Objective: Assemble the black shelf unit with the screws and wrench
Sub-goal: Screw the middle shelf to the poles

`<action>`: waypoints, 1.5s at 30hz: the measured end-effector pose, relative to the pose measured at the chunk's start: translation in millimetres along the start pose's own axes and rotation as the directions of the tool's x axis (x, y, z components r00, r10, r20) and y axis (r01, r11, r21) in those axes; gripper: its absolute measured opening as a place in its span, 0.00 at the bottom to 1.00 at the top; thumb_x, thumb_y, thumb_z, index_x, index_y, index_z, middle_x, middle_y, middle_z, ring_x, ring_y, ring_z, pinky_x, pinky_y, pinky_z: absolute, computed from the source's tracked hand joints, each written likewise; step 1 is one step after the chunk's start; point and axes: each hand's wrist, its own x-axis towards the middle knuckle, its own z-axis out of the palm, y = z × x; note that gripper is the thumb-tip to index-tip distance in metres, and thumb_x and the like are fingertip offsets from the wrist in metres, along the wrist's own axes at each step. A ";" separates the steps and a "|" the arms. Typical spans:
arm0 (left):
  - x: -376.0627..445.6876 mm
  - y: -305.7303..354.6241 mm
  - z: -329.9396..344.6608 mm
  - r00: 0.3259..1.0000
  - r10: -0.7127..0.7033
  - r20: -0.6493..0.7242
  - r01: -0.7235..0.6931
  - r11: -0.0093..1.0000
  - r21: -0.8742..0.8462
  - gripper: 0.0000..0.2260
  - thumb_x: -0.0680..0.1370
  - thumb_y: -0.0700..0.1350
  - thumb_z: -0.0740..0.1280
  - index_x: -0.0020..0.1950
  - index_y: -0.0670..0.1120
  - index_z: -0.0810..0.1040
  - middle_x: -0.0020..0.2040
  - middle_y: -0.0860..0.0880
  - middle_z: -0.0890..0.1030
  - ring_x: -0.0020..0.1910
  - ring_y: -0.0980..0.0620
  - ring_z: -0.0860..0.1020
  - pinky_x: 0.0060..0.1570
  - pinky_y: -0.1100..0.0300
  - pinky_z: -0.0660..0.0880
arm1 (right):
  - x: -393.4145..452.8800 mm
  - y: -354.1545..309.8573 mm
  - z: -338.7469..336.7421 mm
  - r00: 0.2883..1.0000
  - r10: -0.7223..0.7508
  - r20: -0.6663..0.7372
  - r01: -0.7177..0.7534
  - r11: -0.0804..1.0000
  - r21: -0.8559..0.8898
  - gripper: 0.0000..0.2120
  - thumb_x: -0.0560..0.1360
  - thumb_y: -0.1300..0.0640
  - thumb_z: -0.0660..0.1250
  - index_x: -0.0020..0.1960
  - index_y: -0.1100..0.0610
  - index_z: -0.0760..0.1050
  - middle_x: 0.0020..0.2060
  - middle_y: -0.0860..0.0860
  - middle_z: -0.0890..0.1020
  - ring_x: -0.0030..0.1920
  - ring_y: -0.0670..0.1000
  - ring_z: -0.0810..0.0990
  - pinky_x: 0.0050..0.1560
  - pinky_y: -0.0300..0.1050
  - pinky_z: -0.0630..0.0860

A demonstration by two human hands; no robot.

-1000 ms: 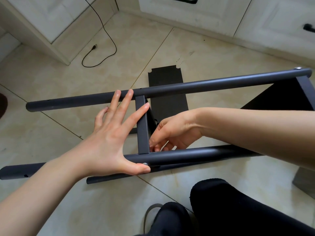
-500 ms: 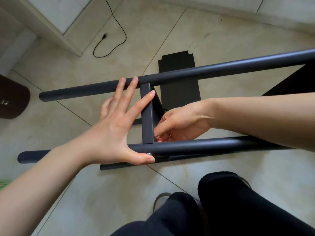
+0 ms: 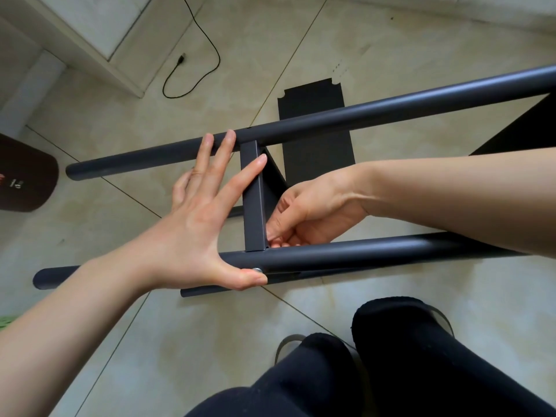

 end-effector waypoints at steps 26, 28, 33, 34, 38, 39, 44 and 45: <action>0.8 0.3 0.3 1.000 0.003 0.000 -0.003 1.000 -0.015 0.57 0.59 0.73 0.69 0.81 0.63 0.42 0.80 0.55 0.30 0.78 0.49 0.28 0.72 0.43 0.38 | -0.3 -1.1 1.1 0.995 0.033 -0.089 -0.037 0.998 -0.044 0.10 0.82 0.60 0.60 0.44 0.62 0.75 0.32 0.52 0.79 0.29 0.45 0.77 0.30 0.36 0.75; 0.7 0.3 -0.2 1.000 0.000 0.001 0.000 1.000 -0.015 0.57 0.59 0.73 0.69 0.81 0.63 0.42 0.80 0.55 0.30 0.78 0.49 0.28 0.72 0.43 0.38 | 3.1 -0.1 2.0 0.994 0.039 -0.100 -0.048 0.995 -0.085 0.11 0.82 0.60 0.61 0.42 0.61 0.74 0.30 0.51 0.77 0.28 0.45 0.75 0.30 0.35 0.75; 0.4 0.6 0.1 1.000 -0.001 0.002 0.001 1.000 -0.014 0.57 0.59 0.73 0.69 0.81 0.63 0.42 0.80 0.55 0.30 0.78 0.50 0.28 0.73 0.42 0.38 | 1.1 -0.5 -0.8 0.994 0.098 -0.052 -0.101 0.993 -0.064 0.12 0.82 0.59 0.62 0.41 0.62 0.74 0.29 0.51 0.77 0.26 0.44 0.74 0.28 0.34 0.74; 0.5 0.5 0.2 1.000 -0.001 0.002 0.002 1.000 -0.016 0.58 0.59 0.73 0.69 0.81 0.63 0.42 0.80 0.55 0.30 0.78 0.50 0.28 0.72 0.43 0.38 | 0.3 -1.1 -1.0 0.995 0.085 -0.050 -0.089 0.994 -0.070 0.10 0.81 0.59 0.63 0.42 0.63 0.75 0.30 0.51 0.77 0.28 0.44 0.74 0.28 0.33 0.73; 0.9 -0.4 0.0 1.000 0.003 0.000 -0.003 1.000 -0.019 0.57 0.59 0.73 0.69 0.81 0.64 0.42 0.80 0.56 0.30 0.78 0.50 0.28 0.73 0.41 0.39 | -2.8 -4.5 -4.6 0.997 0.009 -0.081 -0.012 0.999 -0.042 0.04 0.75 0.62 0.66 0.45 0.64 0.76 0.35 0.54 0.78 0.34 0.45 0.73 0.32 0.33 0.73; 1.1 -0.6 0.1 1.000 0.004 0.001 -0.004 1.000 -0.021 0.57 0.59 0.73 0.69 0.81 0.64 0.42 0.80 0.56 0.30 0.78 0.49 0.28 0.73 0.40 0.39 | -3.7 -5.0 -5.8 0.997 0.000 -0.074 -0.003 0.999 -0.041 0.04 0.76 0.62 0.66 0.45 0.63 0.76 0.36 0.54 0.78 0.35 0.46 0.74 0.33 0.33 0.74; 1.0 -0.6 0.0 1.000 0.002 -0.001 -0.002 1.000 -0.020 0.57 0.59 0.73 0.69 0.81 0.64 0.42 0.80 0.56 0.30 0.78 0.49 0.28 0.73 0.41 0.39 | -4.0 -2.3 -5.0 1.000 0.002 -0.019 -0.004 0.996 -0.091 0.08 0.77 0.61 0.65 0.40 0.62 0.78 0.32 0.53 0.78 0.31 0.46 0.75 0.34 0.35 0.76; 0.9 -0.5 -0.1 1.000 0.002 0.000 -0.002 1.000 -0.019 0.57 0.59 0.73 0.69 0.81 0.64 0.41 0.80 0.56 0.30 0.78 0.50 0.28 0.73 0.41 0.39 | -3.2 -1.6 -4.7 1.000 0.004 -0.021 -0.005 0.996 -0.089 0.10 0.78 0.62 0.64 0.39 0.62 0.78 0.31 0.53 0.78 0.29 0.45 0.76 0.33 0.35 0.76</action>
